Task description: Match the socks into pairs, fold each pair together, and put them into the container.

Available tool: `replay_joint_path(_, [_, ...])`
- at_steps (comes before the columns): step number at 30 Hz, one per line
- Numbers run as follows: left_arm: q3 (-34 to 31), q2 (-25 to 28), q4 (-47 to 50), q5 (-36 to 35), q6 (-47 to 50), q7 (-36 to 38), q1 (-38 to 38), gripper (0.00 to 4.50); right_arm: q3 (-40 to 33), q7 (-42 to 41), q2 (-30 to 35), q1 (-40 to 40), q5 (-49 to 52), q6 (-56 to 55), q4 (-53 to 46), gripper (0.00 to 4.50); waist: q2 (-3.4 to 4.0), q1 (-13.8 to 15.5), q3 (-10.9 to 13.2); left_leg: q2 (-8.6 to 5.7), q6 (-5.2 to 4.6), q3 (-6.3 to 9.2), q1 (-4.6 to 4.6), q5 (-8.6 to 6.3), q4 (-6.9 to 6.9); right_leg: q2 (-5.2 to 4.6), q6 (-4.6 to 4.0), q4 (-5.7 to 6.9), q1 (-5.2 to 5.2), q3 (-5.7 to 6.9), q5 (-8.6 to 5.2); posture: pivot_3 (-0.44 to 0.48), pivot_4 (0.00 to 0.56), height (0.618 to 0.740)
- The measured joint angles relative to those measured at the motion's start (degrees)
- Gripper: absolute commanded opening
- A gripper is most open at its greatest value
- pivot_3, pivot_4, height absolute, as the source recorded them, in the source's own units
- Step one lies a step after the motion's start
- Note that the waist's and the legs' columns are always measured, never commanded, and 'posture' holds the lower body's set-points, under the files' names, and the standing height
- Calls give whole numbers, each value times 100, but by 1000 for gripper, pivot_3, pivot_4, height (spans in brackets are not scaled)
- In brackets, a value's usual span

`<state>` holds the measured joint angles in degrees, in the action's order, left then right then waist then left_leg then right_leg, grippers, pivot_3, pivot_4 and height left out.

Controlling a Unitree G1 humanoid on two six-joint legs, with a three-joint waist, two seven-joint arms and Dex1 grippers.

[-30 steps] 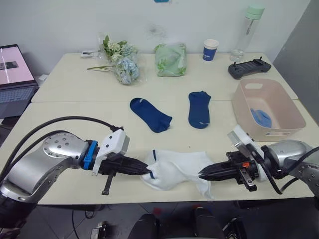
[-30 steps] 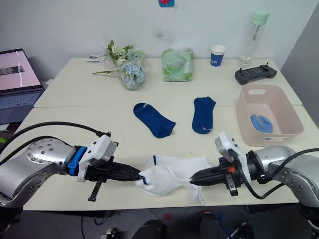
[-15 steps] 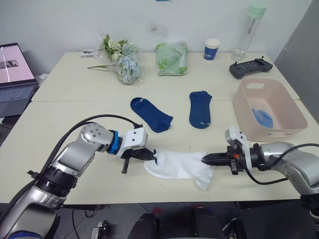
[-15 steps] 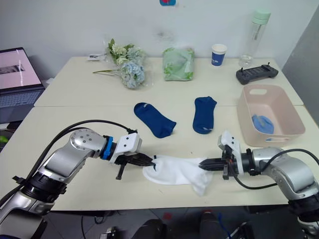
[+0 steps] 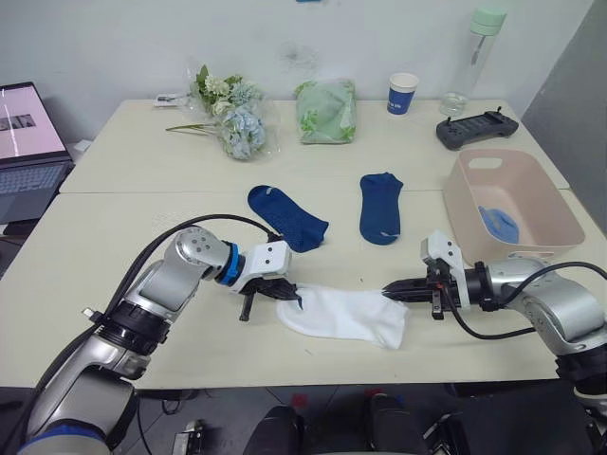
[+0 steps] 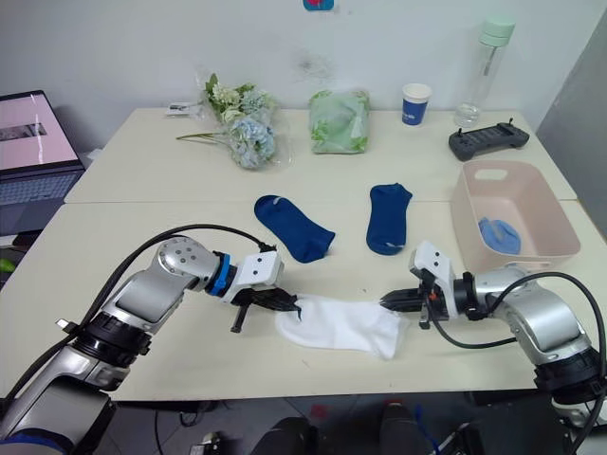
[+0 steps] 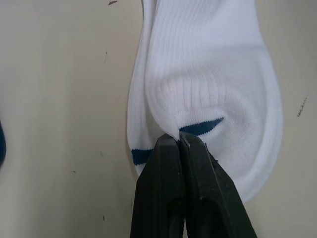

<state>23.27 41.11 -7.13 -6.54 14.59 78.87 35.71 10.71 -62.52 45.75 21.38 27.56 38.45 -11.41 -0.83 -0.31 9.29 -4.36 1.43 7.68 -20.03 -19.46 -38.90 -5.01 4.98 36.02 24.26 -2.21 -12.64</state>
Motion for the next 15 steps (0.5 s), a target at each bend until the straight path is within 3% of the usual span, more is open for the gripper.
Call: replay_joint_path(15, [-8, -114, -370, 138, 133, 62, 278, 27, 108, -249, -271, 70, -569, -752, 698, 0, 0, -13, 0, -2, 0, -1, 1, 0, -1, 1, 0, 3, 1, 0, 0, 0, 150, 740])
